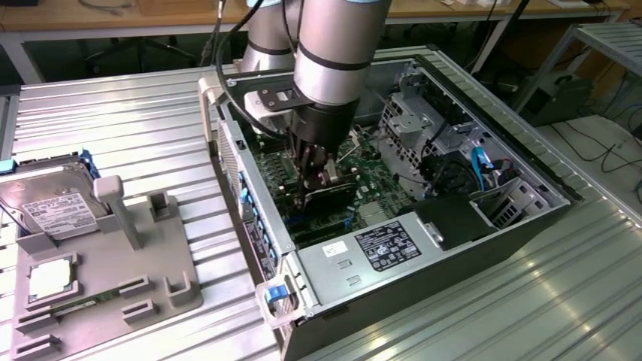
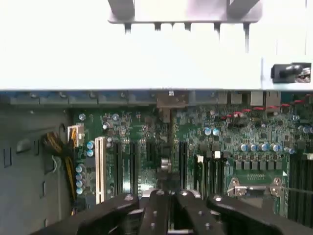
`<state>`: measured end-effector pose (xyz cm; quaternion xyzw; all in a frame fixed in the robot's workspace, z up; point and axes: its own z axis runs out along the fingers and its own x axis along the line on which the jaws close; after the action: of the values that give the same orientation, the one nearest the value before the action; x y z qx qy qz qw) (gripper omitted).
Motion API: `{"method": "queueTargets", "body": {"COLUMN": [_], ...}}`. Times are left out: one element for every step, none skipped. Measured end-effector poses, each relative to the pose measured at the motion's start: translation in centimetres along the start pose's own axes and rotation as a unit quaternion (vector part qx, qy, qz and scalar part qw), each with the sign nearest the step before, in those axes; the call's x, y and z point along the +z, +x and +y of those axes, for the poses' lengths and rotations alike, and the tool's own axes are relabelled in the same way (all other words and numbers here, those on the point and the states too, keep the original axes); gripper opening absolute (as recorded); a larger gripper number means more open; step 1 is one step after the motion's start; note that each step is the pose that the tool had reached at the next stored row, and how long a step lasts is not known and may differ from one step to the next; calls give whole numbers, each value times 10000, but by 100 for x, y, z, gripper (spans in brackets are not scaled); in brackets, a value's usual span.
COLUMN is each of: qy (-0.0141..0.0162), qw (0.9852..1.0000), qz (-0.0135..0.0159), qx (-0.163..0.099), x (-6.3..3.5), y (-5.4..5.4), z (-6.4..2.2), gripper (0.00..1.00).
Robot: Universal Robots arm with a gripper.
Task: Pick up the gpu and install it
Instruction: 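Press down on the gpu until it lock into place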
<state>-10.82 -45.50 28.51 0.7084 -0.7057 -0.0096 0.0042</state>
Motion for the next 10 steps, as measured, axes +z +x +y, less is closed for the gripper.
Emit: {"method": "queueTargets", "body": {"qy": [0,-5,-7,-4,-5,-6,-6,-6,-6,-6], "qw": [10000,10000,10000,10000,10000,10000,10000,10000,10000,10000], "qz": [0,4,12,7,11,12,13,12,13,13], "qx": [0,0,0,-1,-4,-12,-36,-45,-50,-55], "x": [30,93,111,85,47,51,56,57,57,62], "y": [1,1,2,0,-25,-69,-90,-73,-65,-42], "z": [2,1,1,1,2,2,18,43,61,69], "gripper": [11,11,11,11,11,11,11,11,11,11]}}
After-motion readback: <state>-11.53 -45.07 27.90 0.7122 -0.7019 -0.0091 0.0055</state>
